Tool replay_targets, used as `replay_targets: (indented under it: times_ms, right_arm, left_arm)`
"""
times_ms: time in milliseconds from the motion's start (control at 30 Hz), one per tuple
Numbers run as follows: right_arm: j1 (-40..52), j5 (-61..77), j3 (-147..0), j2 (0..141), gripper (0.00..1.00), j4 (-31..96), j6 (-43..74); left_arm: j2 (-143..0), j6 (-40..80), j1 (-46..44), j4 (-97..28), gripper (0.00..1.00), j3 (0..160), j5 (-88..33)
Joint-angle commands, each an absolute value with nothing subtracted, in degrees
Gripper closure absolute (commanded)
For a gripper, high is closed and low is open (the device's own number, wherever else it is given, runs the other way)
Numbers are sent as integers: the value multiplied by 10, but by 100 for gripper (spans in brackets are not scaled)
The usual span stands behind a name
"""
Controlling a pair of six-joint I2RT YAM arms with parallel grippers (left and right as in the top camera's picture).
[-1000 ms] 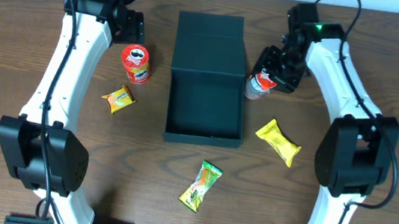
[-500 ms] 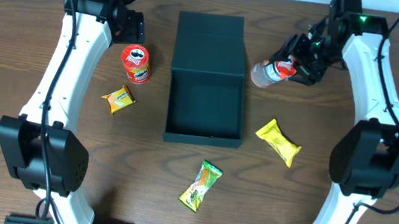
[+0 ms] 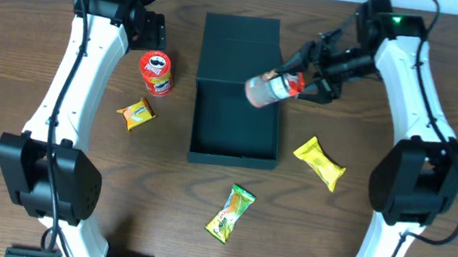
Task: Pack container
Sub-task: 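Lift the right Pringles can and carry it left over the box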
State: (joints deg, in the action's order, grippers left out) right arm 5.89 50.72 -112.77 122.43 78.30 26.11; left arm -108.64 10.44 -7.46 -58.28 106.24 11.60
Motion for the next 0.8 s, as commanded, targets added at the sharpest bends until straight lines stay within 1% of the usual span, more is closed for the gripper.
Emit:
replay_targets:
  times_ms: [0,100,267,400,500,633,700,767]
  right_arm:
    - [86,547,-1139,1229,29,770,248]
    - [105,549,-1130,1229,32,738,279]
    - [117,549,-1092,1229,33,687,315]
    - [123,566,-1035,1229,33,646,328]
    - [131,606,-971,1229,34,571,353]
    - [136,649,-882,1229,33,441,429]
    - [136,650,-854,1229,31,413,448]
    - [136,650,-834,1229,22,397,462]
  left_arm:
    - [-1090,99,-76,-586,4,1078,124]
    - [-1090,98,-76,-592,5,1078,124]
    - [-1090,98,-76,-608,4,1078,124]
    - [-1090,98,-76,-617,5,1078,124]
    - [-1090,98,-76,-617,4,1078,124]
    - [-1090,98,-76,-617,5,1078,124]
    - [-1090,98,-76,-617,4,1078,123]
    - [-1090,99,-76,-617,5,1078,120]
